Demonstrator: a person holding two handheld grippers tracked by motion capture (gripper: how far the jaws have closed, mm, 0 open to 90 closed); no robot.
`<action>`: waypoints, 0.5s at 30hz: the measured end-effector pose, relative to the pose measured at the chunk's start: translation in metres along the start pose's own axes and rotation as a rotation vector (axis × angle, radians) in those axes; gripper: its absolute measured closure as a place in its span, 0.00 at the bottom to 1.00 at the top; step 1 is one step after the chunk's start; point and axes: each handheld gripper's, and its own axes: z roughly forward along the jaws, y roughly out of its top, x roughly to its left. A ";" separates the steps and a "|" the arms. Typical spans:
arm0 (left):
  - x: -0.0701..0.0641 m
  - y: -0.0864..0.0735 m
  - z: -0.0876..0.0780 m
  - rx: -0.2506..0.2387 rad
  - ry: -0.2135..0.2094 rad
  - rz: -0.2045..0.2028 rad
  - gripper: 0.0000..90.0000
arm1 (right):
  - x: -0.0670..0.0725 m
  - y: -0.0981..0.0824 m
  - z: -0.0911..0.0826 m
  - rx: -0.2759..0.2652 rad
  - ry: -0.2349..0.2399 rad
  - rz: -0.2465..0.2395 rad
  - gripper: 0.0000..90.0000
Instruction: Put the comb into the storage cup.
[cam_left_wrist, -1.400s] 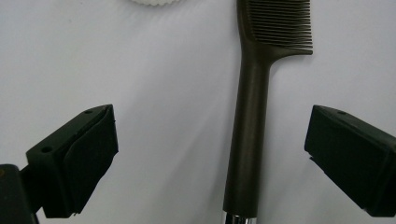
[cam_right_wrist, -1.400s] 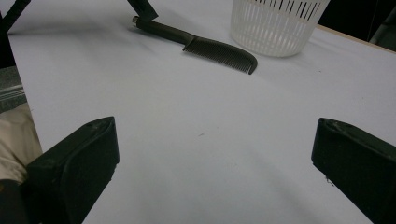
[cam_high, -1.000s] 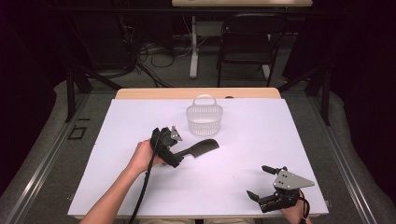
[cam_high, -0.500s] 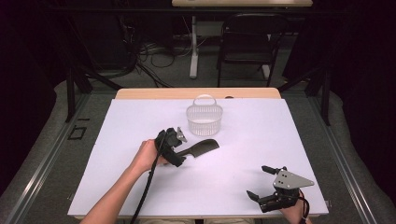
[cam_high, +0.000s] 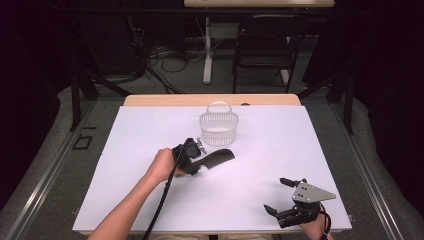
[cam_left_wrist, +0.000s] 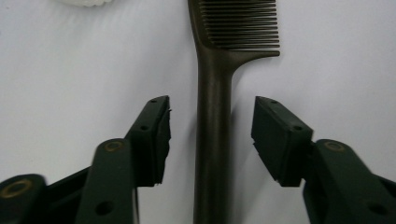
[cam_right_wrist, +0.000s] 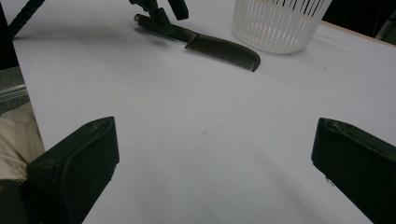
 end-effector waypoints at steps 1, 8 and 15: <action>0.000 0.001 0.001 0.007 -0.001 -0.005 0.58 | 0.000 0.000 0.000 0.000 0.000 0.000 0.01; 0.002 0.009 0.007 0.048 -0.034 0.001 0.67 | 0.000 0.000 0.000 0.003 0.002 0.002 0.01; 0.003 0.015 0.010 0.074 -0.043 0.003 0.73 | 0.000 -0.001 0.000 0.005 0.002 0.001 0.01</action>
